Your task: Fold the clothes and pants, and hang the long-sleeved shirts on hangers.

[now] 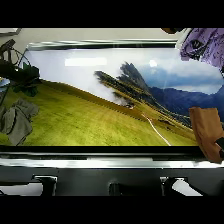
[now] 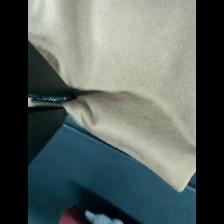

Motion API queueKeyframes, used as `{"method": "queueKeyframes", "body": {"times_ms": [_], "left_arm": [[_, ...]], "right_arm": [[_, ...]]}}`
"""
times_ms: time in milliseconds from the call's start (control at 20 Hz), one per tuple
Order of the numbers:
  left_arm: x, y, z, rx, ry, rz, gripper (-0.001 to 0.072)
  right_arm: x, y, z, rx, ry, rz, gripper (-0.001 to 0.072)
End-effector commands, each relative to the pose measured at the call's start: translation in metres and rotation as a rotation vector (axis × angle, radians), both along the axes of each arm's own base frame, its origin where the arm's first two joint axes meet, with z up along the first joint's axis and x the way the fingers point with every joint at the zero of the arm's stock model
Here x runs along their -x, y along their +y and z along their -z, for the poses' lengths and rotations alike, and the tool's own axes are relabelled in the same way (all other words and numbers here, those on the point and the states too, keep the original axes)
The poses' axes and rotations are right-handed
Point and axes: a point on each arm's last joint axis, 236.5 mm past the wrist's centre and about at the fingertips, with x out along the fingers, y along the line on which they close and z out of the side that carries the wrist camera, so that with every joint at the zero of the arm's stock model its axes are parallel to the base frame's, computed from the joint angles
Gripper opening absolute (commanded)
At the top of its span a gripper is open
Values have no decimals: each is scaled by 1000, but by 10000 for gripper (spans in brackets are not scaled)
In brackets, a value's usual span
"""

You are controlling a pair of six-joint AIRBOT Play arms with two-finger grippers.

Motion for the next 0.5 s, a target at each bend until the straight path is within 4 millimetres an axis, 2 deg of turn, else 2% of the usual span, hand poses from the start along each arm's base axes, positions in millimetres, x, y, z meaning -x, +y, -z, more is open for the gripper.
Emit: {"method": "queueKeyframes", "body": {"times_ms": [0,50,100,150,200,300,350,450], "left_arm": [[0,0,0,0,0,-1,20],[0,0,0,0,0,0,20],[0,0,0,0,0,0,20],[0,0,0,0,0,0,20],[0,0,0,0,0,0,20],[0,0,0,0,0,0,20],[0,0,0,0,0,0,20],[0,0,0,-1,-1,0,20]], "right_arm": [[3,-13,-2,42,24,-53,30],[4,-16,-3,55,31,-68,80],[3,-21,-5,73,33,-78,218],[0,-24,-6,83,21,-86,408],[-8,-28,-10,97,-5,-91,527],[-41,-39,-27,131,-131,-109,527],[-74,-43,-42,139,-256,-143,515],[-156,-31,-83,129,-547,-302,322]]}}
